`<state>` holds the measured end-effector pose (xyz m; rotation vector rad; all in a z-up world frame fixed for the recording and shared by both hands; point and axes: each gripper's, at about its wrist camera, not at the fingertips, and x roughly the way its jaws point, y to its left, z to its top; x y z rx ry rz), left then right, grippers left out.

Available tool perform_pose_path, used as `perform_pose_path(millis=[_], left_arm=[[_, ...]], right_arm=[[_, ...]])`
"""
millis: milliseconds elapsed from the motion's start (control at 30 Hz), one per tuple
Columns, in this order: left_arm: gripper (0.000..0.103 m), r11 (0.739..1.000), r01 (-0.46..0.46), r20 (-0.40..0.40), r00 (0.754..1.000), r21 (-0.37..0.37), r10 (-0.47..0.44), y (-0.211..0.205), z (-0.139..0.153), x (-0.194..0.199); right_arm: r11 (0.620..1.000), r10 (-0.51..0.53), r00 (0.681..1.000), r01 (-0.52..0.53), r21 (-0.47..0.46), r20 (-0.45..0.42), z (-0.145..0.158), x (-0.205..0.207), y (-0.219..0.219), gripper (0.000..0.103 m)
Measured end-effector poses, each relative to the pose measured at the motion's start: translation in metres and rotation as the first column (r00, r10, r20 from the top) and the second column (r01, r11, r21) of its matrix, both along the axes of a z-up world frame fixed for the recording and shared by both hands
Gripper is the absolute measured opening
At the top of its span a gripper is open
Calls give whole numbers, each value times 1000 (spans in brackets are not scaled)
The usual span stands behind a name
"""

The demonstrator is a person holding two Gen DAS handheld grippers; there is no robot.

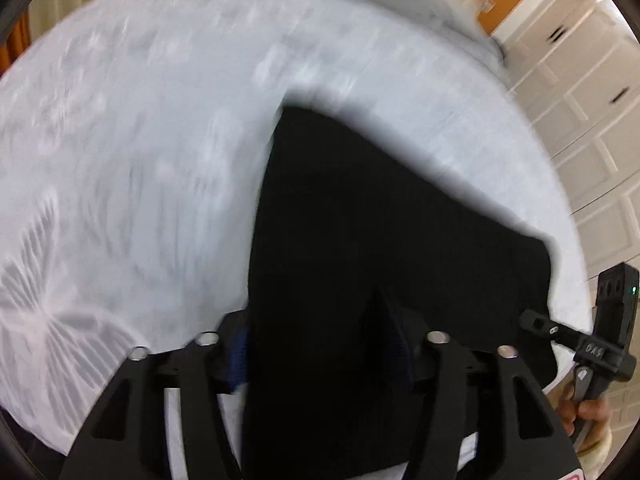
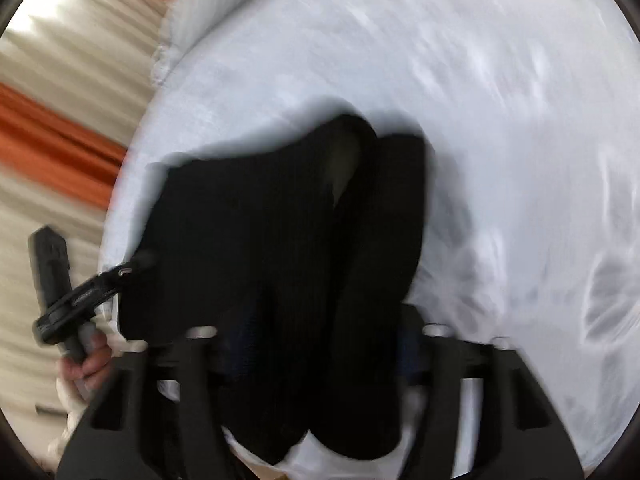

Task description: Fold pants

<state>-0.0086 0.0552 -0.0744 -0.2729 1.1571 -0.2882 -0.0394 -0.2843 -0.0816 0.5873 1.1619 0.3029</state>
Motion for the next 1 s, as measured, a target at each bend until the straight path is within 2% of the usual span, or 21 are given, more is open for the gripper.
perform_pose_path(millis=[33,67,100,167,267,300,433,533,600,700,733,800,833,1000], left_arm=[[64,1000,-14,25,1000,-12,14,2,0,-2],[68,1000,-15,53,998,13,14,1,4,-5],[70,999,-3,74,997,50,-1,-3,7,-6],[73,991,3,123,992,134,-20,-12,14,-10],[75,986,26,126,991,165,-47,-26,16,-11],[76,983,25,130,990,181,-49,-29,15,-9],[79,974,28,150,987,227,-63,-37,13,-6],[81,973,32,147,987,227,-66,-38,12,-8],[83,977,35,137,988,212,-65,-36,11,-12],[87,991,49,73,996,128,-59,-31,1,-8],[89,998,29,35,999,64,-31,-24,-5,-4],[91,1000,-1,-16,1000,-12,0,-16,-11,1],[92,1000,-4,-19,1000,-23,3,-15,-11,2],[93,999,2,22,1000,39,-3,-28,-8,-2]], right_arm=[[1000,7,1000,-7,-23,9,7,2,1,70],[999,10,1000,-8,-41,27,13,0,0,70],[999,8,999,-6,-48,46,19,1,1,72],[1000,2,1000,-1,-29,27,17,10,6,81],[998,8,1000,-7,-70,2,8,19,16,82],[997,5,1000,-4,-73,9,8,20,18,85],[993,29,999,-26,-113,29,9,10,27,85],[997,19,1000,-17,-69,21,0,1,24,91],[997,30,998,-26,-79,52,-1,-5,27,95],[990,56,996,-46,-132,68,-1,-5,37,98],[990,54,996,-44,-132,70,-2,-4,38,98],[992,42,997,-34,-120,66,-2,-3,36,98],[993,34,998,-27,-112,61,-2,-2,35,98],[994,9,998,-3,-108,61,-2,0,36,98]])
